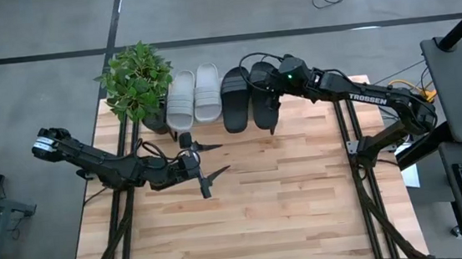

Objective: Pick and place slides into the shelf
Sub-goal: Put the black slipper on the shelf

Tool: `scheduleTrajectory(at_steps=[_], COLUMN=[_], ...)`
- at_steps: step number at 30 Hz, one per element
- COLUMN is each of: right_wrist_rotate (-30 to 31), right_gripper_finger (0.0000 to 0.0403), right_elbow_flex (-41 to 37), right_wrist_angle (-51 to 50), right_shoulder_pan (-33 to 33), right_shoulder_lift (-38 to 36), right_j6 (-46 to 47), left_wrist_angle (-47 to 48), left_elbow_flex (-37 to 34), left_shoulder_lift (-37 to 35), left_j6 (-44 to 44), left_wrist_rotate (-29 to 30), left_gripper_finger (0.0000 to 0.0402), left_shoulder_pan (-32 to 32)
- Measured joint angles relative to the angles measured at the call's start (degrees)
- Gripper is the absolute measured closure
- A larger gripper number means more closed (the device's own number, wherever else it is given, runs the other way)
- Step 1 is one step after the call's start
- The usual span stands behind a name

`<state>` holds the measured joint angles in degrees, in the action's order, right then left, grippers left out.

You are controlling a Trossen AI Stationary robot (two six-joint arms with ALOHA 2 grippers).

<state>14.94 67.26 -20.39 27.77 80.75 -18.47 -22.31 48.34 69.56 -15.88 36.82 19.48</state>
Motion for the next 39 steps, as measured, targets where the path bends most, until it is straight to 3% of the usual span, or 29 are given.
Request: scheduleTrajectory(at_steps=[21, 27, 39], right_wrist_rotate=[0.5, -3.3, -2.9], right_gripper_finger=[0.0394, 0.0394, 0.0394], right_elbow_flex=[-0.1, -1.1, -10.8], right_wrist_angle=[1.6, 3.6, 20.4], right_shoulder_pan=[-0.1, -0.1, 1.1], right_shoulder_lift=[-5.1, -5.3, -7.3], right_j6=[-1.4, 0.9, 3.3], left_wrist_angle=[0.2, 0.2, 0.3], left_elbow_flex=[0.0, 0.0, 0.0], left_shoulder_lift=[0.0, 0.0, 0.0], left_j6=[0.0, 0.0, 0.0], left_wrist_rotate=[0.0, 0.0, 0.0], left_gripper_finger=[0.0127, 0.0127, 0.0127], left_shoulder_pan=[0.0, 0.0, 0.0])
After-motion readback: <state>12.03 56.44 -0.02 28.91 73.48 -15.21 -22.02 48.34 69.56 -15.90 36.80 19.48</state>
